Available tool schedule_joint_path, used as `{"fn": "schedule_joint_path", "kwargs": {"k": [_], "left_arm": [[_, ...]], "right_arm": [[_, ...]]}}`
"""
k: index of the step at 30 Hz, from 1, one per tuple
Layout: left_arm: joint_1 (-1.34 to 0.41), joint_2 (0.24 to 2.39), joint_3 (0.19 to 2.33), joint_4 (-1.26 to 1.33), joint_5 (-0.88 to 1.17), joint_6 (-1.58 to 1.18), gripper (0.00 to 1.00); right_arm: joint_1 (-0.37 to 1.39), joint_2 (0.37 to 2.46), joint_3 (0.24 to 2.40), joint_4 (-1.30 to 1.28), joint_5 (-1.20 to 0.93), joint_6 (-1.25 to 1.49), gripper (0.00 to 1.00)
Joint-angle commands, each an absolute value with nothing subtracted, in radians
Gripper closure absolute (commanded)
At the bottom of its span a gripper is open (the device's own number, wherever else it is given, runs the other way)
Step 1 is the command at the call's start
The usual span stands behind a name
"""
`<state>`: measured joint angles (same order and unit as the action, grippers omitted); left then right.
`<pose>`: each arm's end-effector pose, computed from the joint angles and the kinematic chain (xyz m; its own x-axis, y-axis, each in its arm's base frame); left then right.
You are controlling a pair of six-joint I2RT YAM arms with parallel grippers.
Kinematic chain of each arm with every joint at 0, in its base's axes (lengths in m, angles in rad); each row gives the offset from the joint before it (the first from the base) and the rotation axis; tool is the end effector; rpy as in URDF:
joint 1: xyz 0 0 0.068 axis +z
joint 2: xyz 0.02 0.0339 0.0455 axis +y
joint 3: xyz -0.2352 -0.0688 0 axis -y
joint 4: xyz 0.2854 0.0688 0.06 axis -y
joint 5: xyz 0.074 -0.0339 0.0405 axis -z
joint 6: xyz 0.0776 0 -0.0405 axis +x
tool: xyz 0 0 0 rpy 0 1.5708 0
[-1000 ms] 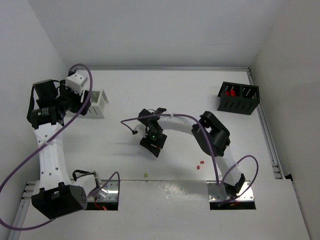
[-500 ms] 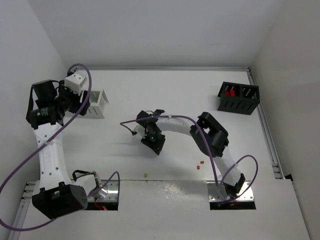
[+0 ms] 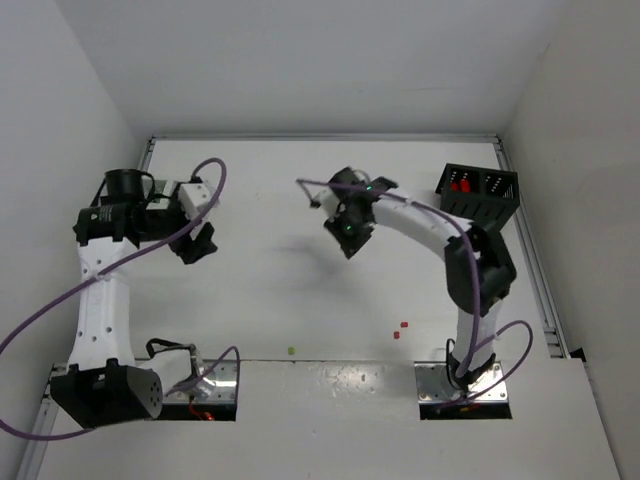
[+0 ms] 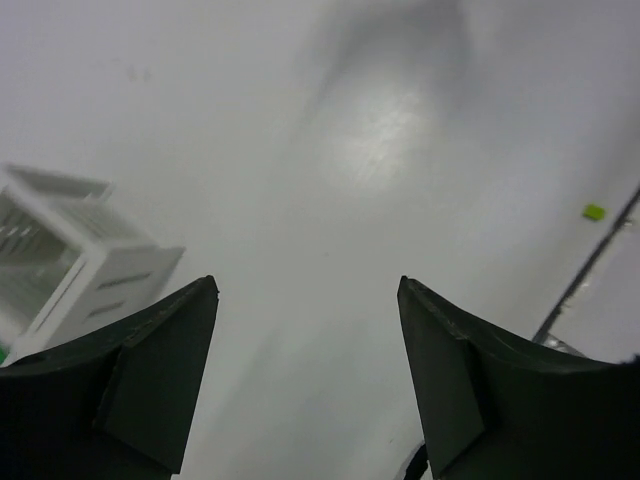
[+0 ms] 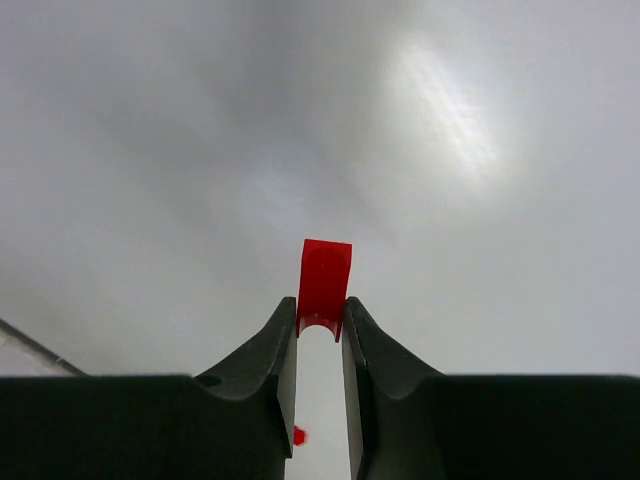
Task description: Sort the legos into containers by color
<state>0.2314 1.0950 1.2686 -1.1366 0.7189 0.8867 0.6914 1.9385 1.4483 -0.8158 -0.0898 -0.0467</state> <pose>0.2634 0.0096 0.3223 -0.3550 0.5155 -0.7799 0.7415 0.6633 0.1009 0.3223 0.2758 0.1055 -0.7122 -0.6498 -0.2655 -0.6871 0.7227 0.0742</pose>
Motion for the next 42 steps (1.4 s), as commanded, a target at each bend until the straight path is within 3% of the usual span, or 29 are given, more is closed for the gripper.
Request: {"fn": "schedule_joint_path", "kwargs": {"k": [1,9,12,16,23,34,38,42], "left_arm": [[0.093,1.129,1.283,-1.24,0.811,0.977,0.21],[-0.545,1.166,1.051,-1.074,0.58,0.723,0.21],[-0.807,1.187,0.971,-0.93,0.482,0.638,0.26],[-0.983,1.242,0.916,-0.809,0.404,0.588,0.28],[-1.141,1.331,0.862,-0.718,0.322,0.624,0.29],[-1.15,1.309,0.816,-0.692,0.291,0.646,0.3],[-1.15,1.281,0.781,-0.692,0.258,0.667,0.3],[-1.15,1.237,0.747,-0.692,0.271,0.724,0.29]], "right_arm": [[0.55,1.815,1.505,-0.824,-0.057,-0.051,0.96],[0.2,1.861,1.819,-0.955,-0.121,-0.095,0.96],[0.115,1.959,1.988,-1.058,-0.139,-0.104,0.96],[0.043,2.008,2.108,-1.088,-0.107,-0.114,0.96],[-0.077,2.046,2.118,-1.088,-0.104,-0.133,0.96],[-0.166,2.138,2.12,-1.062,-0.117,-0.143,0.96],[-0.175,2.174,2.12,-1.062,-0.117,-0.133,0.84],[-0.175,2.184,2.12,-1.049,-0.107,-0.133,0.78]]}}
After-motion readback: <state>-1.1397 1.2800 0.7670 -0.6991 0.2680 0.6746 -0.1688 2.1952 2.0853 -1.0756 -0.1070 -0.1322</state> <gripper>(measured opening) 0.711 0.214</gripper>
